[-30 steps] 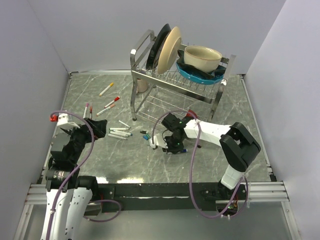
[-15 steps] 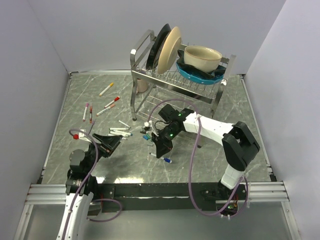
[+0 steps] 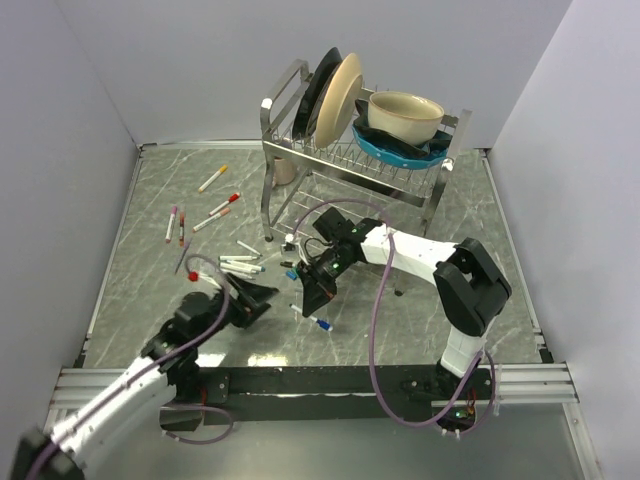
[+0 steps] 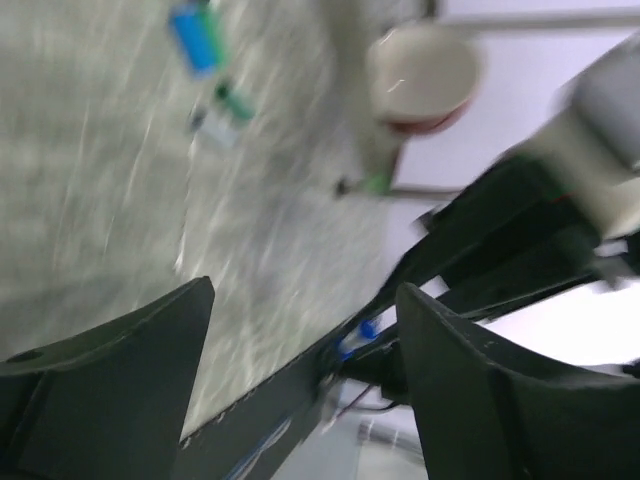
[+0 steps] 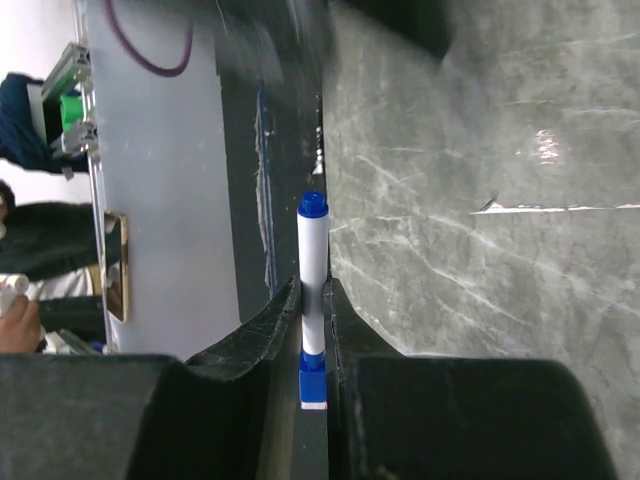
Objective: Open the pen caps
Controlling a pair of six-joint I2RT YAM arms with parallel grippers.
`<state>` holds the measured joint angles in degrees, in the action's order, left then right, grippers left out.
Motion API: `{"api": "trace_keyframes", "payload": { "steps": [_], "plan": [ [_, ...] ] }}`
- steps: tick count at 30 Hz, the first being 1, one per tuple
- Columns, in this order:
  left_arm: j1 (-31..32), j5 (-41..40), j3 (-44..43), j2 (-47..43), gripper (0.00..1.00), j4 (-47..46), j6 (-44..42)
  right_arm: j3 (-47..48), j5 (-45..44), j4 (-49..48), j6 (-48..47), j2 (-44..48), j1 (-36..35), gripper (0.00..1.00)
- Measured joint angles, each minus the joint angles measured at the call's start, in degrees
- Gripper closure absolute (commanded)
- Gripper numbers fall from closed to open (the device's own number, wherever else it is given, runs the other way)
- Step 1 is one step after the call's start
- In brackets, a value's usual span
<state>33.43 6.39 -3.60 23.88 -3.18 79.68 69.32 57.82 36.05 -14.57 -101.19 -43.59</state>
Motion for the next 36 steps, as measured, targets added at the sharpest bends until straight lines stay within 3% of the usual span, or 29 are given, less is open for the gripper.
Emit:
{"api": "trace_keyframes", "payload": {
  "steps": [6,12,23,28,30,32,33,35,36],
  "plan": [
    [12.2,-12.8,-4.9,13.0,0.31,-0.7,2.6,-0.3,-1.3,-2.5,3.3,0.0,0.0,1.0],
    [16.4,-19.1,-7.3,17.0,0.42,-4.8,4.3,-0.3,-1.8,-3.5,5.0,-0.1,0.1,1.0],
    [22.7,-24.5,-9.7,24.0,0.49,-6.0,8.2,-0.3,-2.8,-5.1,7.2,-0.2,1.0,1.0],
    [25.2,-28.2,-13.9,28.9,0.68,-4.6,10.1,-0.9,-3.4,-5.6,8.2,-0.2,1.7,1.0],
    [25.9,-29.0,-14.7,30.5,0.86,-4.6,10.6,-1.3,-3.7,-5.5,8.6,-0.2,1.9,1.0],
    [26.3,-29.5,-15.1,31.5,0.98,-4.6,11.2,-1.5,-3.9,-5.5,8.8,-0.2,2.0,1.0],
    [26.4,-29.9,-15.1,31.8,0.99,-4.6,11.5,-1.5,-4.2,-5.5,9.0,-0.2,2.0,0.99],
    [26.6,-30.3,-15.2,31.9,0.99,-4.7,11.7,-1.5,-4.3,-5.6,9.0,-0.2,2.0,0.91],
    [26.7,-30.4,-15.2,31.8,0.99,-4.6,11.8,-1.5,-4.2,-5.6,9.0,-0.2,2.0,0.74]
  ]
}}
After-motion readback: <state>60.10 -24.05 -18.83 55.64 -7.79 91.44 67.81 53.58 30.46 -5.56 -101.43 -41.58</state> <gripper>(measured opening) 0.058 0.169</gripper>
